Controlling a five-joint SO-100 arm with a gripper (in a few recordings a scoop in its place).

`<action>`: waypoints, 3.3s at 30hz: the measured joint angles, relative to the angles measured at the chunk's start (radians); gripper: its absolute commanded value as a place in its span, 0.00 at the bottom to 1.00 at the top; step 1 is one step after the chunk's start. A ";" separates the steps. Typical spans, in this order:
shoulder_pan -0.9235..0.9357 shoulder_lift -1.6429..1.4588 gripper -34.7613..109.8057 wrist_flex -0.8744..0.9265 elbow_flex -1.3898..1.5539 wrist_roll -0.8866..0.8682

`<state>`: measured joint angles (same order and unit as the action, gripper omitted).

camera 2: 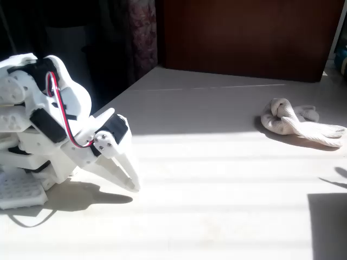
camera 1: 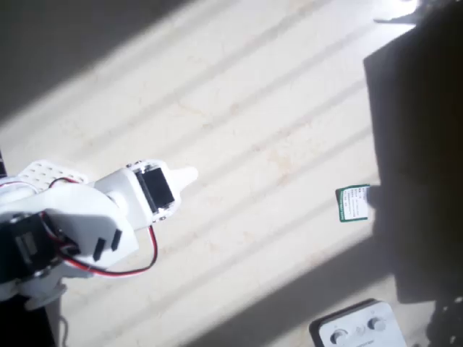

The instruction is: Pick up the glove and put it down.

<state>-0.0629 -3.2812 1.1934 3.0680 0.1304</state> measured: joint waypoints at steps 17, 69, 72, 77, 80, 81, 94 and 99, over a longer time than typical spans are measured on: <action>0.000 0.000 0.24 0.000 0.000 0.000; 0.002 0.000 0.24 0.000 -0.061 0.000; 0.002 0.000 0.24 0.000 -0.081 0.000; 0.002 0.003 0.24 0.000 -0.141 0.000; 0.002 0.077 0.24 0.000 -0.227 0.000; 0.002 0.112 0.24 0.000 -0.267 0.000; -0.043 0.854 0.24 0.000 -1.086 0.000; -0.155 1.081 0.24 0.000 -1.347 0.000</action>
<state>-0.2178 -2.1997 1.1934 1.7211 0.1304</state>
